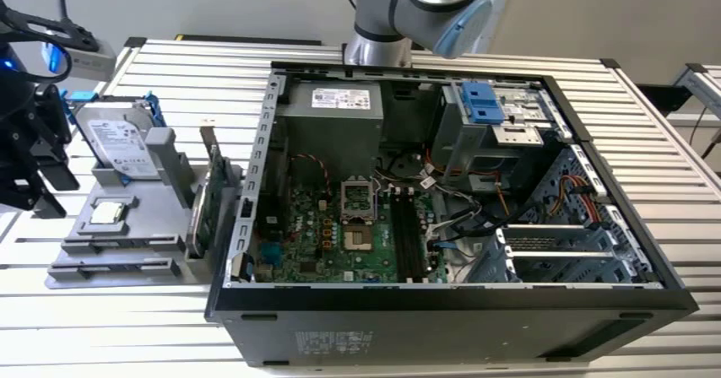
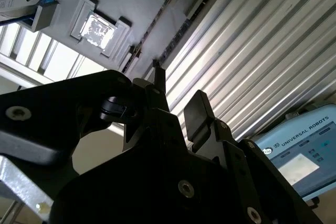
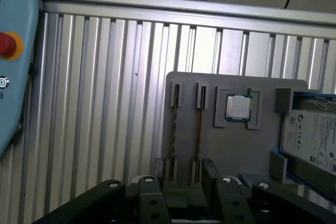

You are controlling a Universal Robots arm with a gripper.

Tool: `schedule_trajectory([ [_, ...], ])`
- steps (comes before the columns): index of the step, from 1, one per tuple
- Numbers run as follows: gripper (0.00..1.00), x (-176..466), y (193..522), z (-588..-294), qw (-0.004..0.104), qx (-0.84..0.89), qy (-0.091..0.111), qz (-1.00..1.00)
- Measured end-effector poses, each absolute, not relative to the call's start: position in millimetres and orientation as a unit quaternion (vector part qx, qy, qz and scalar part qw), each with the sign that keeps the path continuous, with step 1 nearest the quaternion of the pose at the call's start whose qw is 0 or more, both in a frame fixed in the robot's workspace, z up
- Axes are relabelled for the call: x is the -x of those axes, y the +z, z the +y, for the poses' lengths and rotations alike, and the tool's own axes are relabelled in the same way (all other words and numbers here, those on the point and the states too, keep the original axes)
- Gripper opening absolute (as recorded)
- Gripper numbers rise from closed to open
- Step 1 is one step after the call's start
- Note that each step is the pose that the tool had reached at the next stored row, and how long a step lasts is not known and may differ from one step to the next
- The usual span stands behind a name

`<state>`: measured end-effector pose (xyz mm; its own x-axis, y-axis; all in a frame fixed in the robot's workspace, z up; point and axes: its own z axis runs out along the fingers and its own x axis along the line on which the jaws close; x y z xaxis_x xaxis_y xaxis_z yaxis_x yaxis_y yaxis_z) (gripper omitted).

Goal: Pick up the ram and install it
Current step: 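Pick up the ram and move it above insertion slot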

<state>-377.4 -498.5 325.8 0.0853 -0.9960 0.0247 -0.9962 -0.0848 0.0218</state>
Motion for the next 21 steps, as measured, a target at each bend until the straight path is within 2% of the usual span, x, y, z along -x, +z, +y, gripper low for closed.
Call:
schedule_trajectory([
  [15,1.00,377.4,315.6,-498.5,0.021,-0.736,0.006,-0.676],
  [21,1.00,377.5,309.9,-498.4,0.018,-0.736,0.009,-0.676],
])
